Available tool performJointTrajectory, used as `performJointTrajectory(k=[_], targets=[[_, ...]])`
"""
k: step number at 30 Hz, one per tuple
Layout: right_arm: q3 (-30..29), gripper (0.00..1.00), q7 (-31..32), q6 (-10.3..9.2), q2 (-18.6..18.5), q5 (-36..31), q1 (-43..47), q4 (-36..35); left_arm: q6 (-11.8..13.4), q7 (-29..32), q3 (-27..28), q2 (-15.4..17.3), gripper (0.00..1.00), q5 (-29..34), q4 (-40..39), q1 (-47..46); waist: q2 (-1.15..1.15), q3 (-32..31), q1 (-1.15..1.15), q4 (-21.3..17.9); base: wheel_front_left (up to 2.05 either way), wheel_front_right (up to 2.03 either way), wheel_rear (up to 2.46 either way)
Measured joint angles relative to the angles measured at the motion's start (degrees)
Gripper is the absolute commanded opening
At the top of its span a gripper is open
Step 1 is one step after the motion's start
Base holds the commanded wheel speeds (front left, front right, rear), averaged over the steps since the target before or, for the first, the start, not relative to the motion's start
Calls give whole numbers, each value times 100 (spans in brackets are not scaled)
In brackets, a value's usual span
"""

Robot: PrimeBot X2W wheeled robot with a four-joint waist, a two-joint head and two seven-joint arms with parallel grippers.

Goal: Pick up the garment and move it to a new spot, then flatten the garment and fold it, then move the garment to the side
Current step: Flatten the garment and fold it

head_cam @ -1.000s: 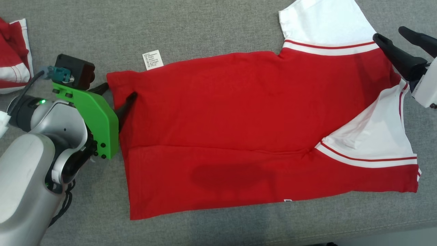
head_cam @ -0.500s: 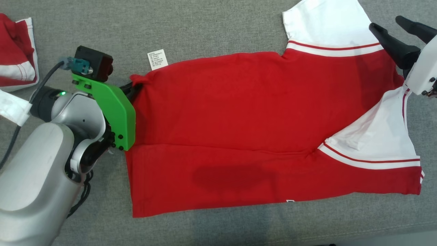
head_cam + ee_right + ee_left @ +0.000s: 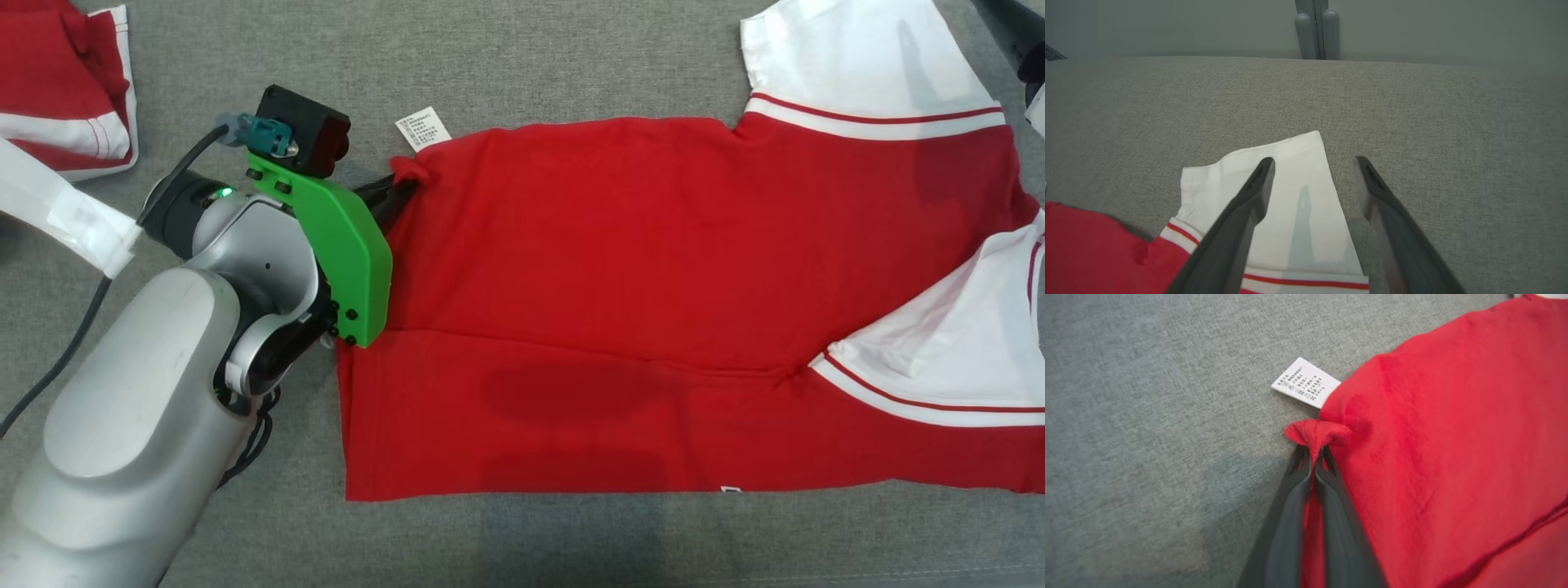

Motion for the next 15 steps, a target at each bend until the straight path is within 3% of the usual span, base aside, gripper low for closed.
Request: performJointTrajectory(k=[15], targets=[[-77,100,-52,-69,201,-43,-231,770,-100,-160,-146,-294,0,203,-166,-421,0,513,0,478,0,0,0]])
